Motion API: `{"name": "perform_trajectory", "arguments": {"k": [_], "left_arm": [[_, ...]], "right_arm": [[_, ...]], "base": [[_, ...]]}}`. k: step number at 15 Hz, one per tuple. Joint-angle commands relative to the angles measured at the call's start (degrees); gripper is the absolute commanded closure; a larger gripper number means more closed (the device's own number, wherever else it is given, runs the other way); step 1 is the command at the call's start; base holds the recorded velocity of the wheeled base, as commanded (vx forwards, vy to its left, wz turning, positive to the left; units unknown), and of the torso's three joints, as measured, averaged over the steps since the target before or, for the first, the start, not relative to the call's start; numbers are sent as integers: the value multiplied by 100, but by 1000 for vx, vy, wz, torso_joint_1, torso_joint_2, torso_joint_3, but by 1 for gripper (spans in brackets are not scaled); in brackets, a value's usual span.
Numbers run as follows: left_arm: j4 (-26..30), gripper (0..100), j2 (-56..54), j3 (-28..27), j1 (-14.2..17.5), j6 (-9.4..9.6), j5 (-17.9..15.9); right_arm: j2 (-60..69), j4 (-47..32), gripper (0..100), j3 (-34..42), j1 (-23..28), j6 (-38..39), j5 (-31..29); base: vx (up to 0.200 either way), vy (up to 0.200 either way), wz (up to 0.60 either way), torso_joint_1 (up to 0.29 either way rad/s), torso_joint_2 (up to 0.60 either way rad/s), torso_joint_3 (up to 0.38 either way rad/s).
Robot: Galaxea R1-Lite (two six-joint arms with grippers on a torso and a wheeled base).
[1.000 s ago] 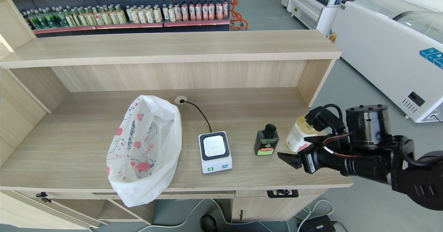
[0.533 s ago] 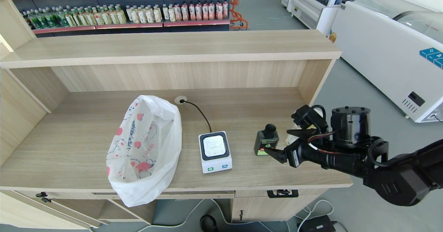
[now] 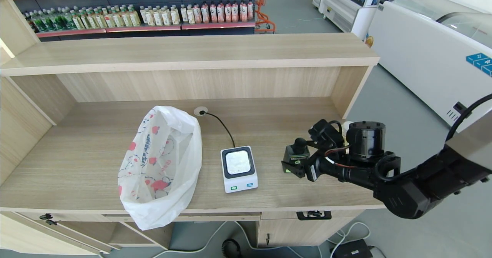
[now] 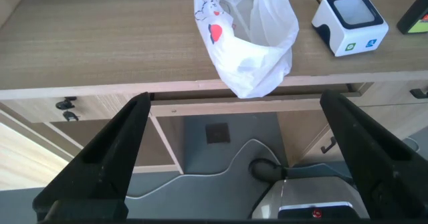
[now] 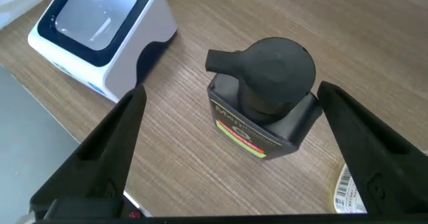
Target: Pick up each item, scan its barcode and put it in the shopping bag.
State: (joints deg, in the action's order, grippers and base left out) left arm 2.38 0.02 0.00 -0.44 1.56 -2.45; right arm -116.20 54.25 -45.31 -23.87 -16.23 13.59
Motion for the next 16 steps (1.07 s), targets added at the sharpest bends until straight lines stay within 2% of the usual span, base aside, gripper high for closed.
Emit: {"name": "perform_trajectory", "arguments": {"k": [1, 5, 12, 16], "left_arm": [[0, 0, -2, 0, 0, 2, -1], [0, 0, -2, 0, 0, 2, -1], [0, 0, -2, 0, 0, 2, -1], [0, 0, -2, 0, 0, 2, -1]], "right_arm": [[-298, 7, 0, -188, 5, -3, 73], [-579, 16, 0, -549, 58, -21, 337], [-966, 262, 0, -698, 58, -100, 363], [-1054, 262, 0, -760, 119, -170, 715]], "base": [[0, 0, 0, 0, 0, 0], [0, 0, 0, 0, 0, 0], [0, 0, 0, 0, 0, 0], [0, 0, 0, 0, 0, 0]]}}
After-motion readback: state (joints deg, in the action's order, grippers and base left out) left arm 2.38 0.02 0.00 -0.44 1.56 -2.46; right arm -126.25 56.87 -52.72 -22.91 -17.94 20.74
